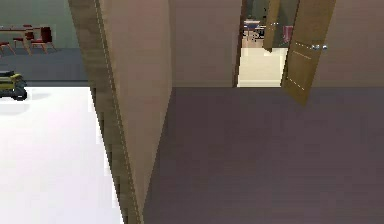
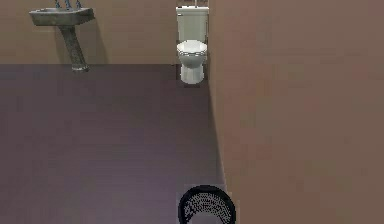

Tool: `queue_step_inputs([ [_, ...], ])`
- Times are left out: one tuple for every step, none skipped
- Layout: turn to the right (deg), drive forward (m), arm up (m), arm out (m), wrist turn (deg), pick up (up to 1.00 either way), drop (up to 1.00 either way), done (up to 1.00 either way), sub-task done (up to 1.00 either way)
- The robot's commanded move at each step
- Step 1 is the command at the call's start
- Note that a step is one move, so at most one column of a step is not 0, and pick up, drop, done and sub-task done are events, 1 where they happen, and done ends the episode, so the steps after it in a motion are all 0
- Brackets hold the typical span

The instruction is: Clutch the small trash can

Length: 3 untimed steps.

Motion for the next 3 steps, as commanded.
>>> queue_step_inputs([
  [0.0, 0.00, 0.00, 0.00, 45.0, 0.00, 0.00, 0.00, 0.00],
  [0.0, 0.00, 0.00, 0.00, 45.0, 0.00, 0.00, 0.00, 0.00],
  [0.0, 0.00, 0.00, 0.00, 27.0, 0.00, 0.00, 0.00, 0.00],
])
